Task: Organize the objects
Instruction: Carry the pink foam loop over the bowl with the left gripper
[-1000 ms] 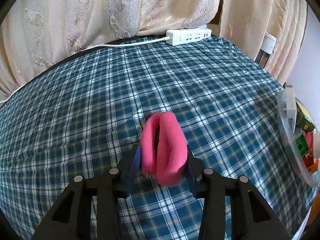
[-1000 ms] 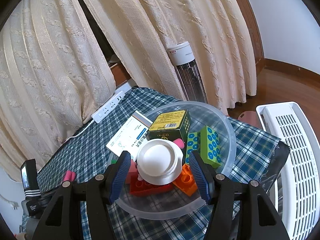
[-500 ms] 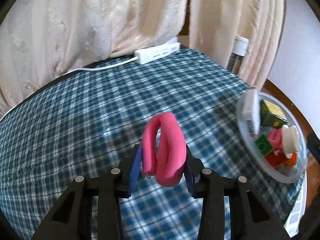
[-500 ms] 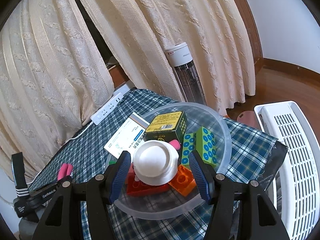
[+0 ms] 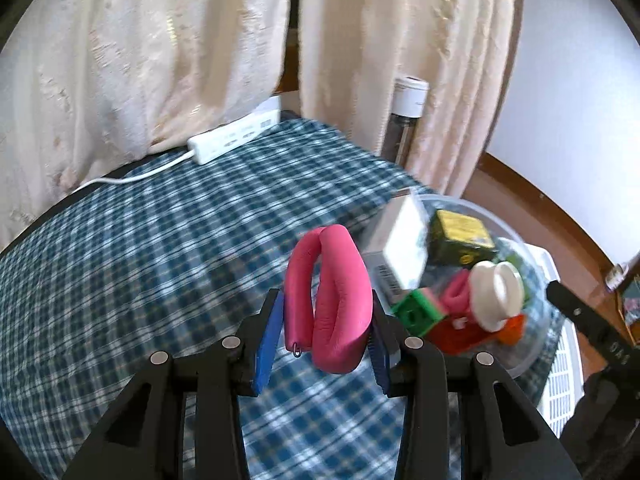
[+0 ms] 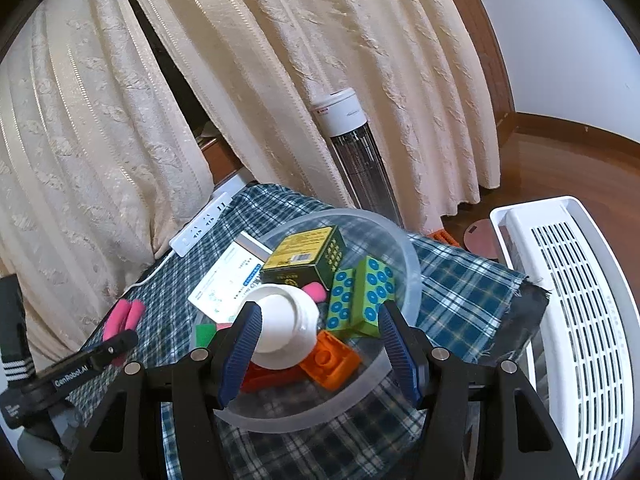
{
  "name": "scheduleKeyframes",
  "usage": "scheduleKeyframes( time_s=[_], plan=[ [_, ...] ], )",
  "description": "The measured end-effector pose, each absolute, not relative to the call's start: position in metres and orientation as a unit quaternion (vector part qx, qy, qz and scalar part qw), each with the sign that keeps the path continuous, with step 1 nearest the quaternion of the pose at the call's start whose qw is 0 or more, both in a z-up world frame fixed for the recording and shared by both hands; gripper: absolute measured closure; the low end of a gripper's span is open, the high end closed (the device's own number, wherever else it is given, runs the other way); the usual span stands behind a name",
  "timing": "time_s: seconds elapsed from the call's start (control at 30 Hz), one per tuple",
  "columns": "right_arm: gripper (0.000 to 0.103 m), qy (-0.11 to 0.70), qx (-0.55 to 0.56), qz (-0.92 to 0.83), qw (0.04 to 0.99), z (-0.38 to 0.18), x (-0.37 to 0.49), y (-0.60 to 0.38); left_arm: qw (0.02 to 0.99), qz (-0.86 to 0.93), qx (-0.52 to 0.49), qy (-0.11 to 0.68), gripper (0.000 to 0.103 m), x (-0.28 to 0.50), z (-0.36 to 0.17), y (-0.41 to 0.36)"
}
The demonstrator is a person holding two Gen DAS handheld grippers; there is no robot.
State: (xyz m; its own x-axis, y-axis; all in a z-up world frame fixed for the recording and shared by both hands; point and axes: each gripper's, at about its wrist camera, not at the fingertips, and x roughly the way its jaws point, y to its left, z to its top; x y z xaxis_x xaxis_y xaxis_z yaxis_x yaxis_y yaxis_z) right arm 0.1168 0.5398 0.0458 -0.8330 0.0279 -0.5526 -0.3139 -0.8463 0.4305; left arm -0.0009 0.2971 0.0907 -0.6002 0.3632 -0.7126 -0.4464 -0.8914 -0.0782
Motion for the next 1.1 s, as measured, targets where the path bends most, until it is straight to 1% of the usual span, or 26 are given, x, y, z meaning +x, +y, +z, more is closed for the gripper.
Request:
scheduleKeyframes(
  time_s=[0.43,0.87,1.03,1.1],
  plan=[
    [0.039,0.269,-0.274,0.918,0.1,0.042,0.123,0.558,0.302,0.876,-0.37,0.072,0.062,-0.001,0.1,0.368],
    [0.039,0.27,-0.282,0.915,0.099,0.038,0.119,0.561,0.336,0.854,-0.389,0.082,0.061,-0.015,0.081,0.406],
    [0.039,0.27,-0.284,0.915,0.1,0.037,0.117,0.561,0.338,0.846,-0.405,0.075,0.054,-0.02,0.074,0.408],
    [0.039,0.269,-0.286,0.915,0.099,0.037,0.116,0.56,0.336,0.847,-0.405,0.075,0.046,-0.02,0.073,0.407]
  ],
)
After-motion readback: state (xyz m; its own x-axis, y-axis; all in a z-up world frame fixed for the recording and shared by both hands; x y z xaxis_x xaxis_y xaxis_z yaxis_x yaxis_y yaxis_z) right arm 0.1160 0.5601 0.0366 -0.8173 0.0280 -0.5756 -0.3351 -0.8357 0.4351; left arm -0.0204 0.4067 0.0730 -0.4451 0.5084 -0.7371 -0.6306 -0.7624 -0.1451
